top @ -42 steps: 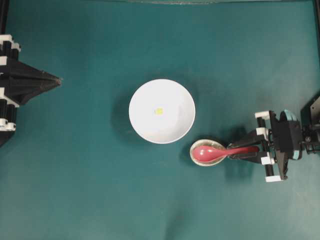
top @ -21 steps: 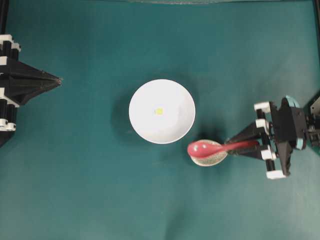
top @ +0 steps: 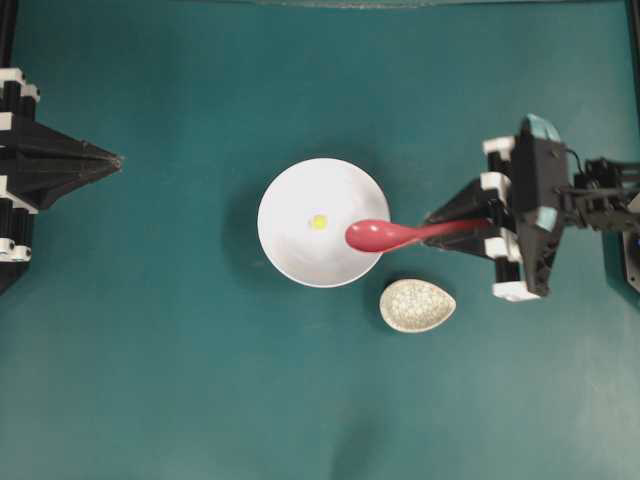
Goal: Scoop the yellow hexagonal prism block from the bowl with a spoon using the right arm.
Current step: 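Lift the red spoon and carry it into the white bowl, then push the spoon bowl under the yellow hexagonal block and scoop it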
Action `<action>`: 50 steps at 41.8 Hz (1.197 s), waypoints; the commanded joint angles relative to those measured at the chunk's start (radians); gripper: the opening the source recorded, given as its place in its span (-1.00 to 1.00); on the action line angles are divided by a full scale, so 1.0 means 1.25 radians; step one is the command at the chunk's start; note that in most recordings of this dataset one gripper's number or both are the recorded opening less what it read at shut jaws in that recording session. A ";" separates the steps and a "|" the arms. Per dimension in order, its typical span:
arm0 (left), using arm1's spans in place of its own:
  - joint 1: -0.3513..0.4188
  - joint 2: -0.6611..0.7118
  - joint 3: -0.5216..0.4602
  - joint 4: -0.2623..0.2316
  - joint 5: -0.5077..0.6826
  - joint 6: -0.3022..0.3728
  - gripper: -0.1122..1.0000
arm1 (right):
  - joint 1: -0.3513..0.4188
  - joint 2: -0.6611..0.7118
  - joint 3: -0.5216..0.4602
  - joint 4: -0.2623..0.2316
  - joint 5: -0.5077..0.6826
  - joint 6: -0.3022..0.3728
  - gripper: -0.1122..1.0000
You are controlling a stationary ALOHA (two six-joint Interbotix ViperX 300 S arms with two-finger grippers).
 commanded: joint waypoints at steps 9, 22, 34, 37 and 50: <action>0.000 0.002 -0.020 0.002 -0.004 0.001 -0.79 | -0.071 0.066 -0.126 -0.025 0.146 -0.001 -0.35; 0.000 0.002 -0.021 0.002 -0.004 0.001 -0.79 | -0.108 0.193 -0.247 -0.047 0.288 -0.001 -0.35; 0.000 0.001 -0.020 0.002 -0.004 0.001 -0.79 | -0.110 0.266 -0.324 -0.070 0.423 0.010 -0.35; 0.000 0.001 -0.020 0.002 -0.004 0.001 -0.79 | -0.110 0.274 -0.328 -0.072 0.433 0.011 -0.35; 0.000 0.001 -0.020 0.002 -0.004 0.001 -0.79 | -0.110 0.296 -0.325 -0.074 0.433 0.012 -0.35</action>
